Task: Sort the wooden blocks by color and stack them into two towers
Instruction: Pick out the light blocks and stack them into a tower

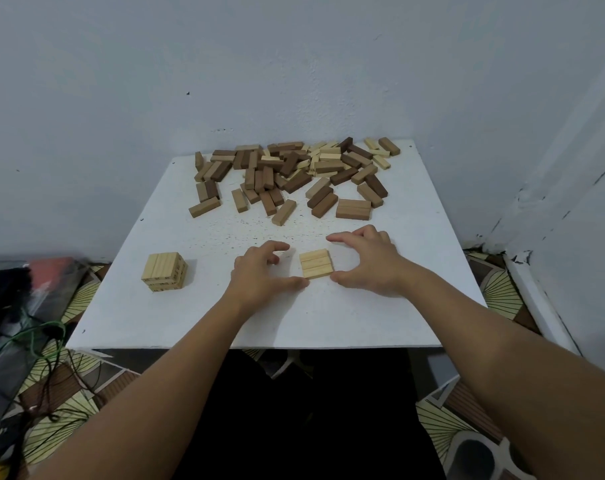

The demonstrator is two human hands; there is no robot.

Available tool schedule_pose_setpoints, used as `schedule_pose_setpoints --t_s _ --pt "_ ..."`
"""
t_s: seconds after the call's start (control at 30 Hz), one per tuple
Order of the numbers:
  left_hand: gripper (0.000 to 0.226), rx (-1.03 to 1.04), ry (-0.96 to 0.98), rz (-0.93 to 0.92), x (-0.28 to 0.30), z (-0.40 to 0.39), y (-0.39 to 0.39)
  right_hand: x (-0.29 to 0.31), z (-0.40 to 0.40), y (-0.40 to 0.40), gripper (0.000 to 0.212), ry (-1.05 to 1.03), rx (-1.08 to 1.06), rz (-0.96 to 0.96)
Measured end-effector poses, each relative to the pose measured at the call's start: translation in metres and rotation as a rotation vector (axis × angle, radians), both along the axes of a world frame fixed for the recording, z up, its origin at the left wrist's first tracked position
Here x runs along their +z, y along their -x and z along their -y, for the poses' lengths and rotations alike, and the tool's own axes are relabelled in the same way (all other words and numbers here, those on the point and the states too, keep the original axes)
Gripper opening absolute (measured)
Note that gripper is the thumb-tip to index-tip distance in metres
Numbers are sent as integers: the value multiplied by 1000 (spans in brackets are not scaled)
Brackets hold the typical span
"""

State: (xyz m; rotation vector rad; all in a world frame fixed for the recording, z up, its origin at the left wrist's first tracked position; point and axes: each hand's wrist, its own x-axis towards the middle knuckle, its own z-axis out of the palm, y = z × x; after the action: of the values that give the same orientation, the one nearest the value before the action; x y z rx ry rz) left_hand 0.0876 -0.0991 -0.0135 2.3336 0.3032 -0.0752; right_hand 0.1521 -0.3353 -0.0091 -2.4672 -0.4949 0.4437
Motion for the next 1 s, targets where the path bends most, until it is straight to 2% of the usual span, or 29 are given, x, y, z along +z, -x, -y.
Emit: schedule_pose_setpoints --t_s 0.13,0.33,0.6,0.77,0.87,1.0 --pt "76 -30 -21 -73 5 -1 -8 0 -1 -2 70 0 9 -40" --pt "64 -30 -33 -82 3 0 -10 -2 0 -3 56 -36 21 -13" --pt "49 -33 -86 -88 1 3 -14 -4 -3 -4 54 -27 8 -5" --pt "51 -98 -164 -71 9 5 -13 -3 -5 0 55 -21 18 23" --pt "49 -129 -263 -12 31 -1 -9 4 -11 4 50 -157 23 30" --pt "50 -130 -299 23 65 -31 0 20 -39 10 51 -282 31 94"
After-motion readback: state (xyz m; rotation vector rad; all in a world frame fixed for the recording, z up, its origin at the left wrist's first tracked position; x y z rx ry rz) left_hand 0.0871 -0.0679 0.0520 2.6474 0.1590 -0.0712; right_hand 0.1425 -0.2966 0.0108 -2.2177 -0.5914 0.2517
